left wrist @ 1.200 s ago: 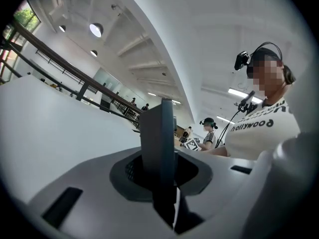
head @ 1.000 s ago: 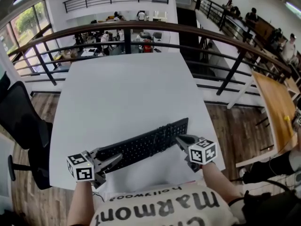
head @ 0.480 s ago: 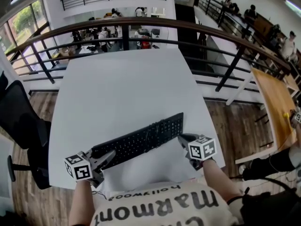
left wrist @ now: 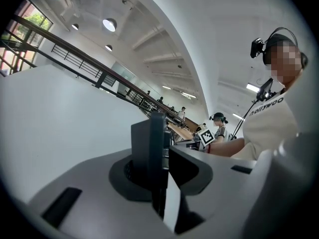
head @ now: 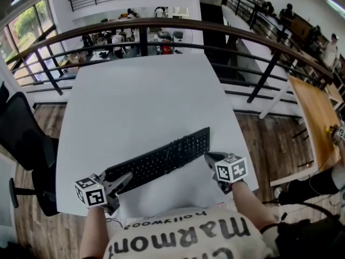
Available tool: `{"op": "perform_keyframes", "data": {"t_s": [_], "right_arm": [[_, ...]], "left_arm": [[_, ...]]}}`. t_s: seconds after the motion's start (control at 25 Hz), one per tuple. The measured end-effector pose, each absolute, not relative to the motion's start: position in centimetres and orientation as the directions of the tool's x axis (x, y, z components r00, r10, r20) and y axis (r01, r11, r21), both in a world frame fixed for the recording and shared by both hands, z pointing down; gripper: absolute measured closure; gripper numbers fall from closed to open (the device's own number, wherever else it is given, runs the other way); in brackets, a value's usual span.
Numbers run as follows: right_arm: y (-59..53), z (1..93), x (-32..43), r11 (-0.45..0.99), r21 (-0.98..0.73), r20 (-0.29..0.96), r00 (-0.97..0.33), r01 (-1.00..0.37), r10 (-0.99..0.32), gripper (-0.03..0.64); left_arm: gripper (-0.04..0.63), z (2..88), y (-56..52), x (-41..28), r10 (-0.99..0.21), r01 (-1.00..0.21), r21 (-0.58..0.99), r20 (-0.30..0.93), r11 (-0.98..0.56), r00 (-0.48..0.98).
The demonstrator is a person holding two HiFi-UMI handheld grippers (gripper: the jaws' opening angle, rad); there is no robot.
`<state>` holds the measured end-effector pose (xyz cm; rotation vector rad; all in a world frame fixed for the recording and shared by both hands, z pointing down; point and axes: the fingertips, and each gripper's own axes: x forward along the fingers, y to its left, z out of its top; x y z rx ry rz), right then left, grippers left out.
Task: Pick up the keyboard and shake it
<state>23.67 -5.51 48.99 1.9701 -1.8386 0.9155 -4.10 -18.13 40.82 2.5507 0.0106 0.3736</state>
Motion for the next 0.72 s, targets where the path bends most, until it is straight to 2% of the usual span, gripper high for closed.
{"op": "perform_keyframes", "data": {"t_s": [0.72], "right_arm": [[-5.7, 50.2, 21.2, -0.135, -0.207, 0.642, -0.031, -0.969, -0.766, 0.581]], "left_arm": [[0.511, 42.4, -18.8, -6.4, 0.081, -0.079, 0.543, 0.264, -0.836, 0.961]]}}
